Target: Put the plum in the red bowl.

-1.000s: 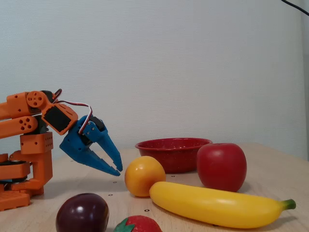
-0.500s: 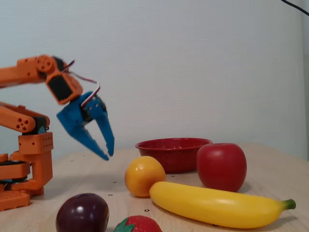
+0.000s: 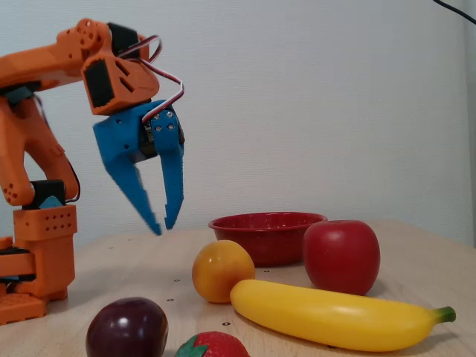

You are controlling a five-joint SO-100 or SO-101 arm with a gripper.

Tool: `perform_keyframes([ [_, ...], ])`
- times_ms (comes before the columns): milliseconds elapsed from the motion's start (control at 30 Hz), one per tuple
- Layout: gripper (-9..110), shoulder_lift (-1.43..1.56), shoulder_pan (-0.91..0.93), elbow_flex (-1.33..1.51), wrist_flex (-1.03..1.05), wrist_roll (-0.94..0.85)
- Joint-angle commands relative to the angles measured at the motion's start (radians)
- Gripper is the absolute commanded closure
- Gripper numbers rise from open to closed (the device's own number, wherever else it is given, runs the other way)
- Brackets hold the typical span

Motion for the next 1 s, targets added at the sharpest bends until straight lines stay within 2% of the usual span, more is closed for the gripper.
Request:
perform_keyframes([
  [0,95,-0.061,-0.08,-0.184,0.071,0.084],
  [167,83,-0.241,-0.201,-0.377,0.141,0.193],
  [233,70,-0.301,-0.255,-0.443,0.167,0.265],
  [400,57,-0.434,-0.362,-0.6,0.27,0.456],
  [633,55,-0.549,-0.437,-0.652,0.321,0.594],
  [967,55,-0.563,-0.454,-0.597,0.362,0.62],
])
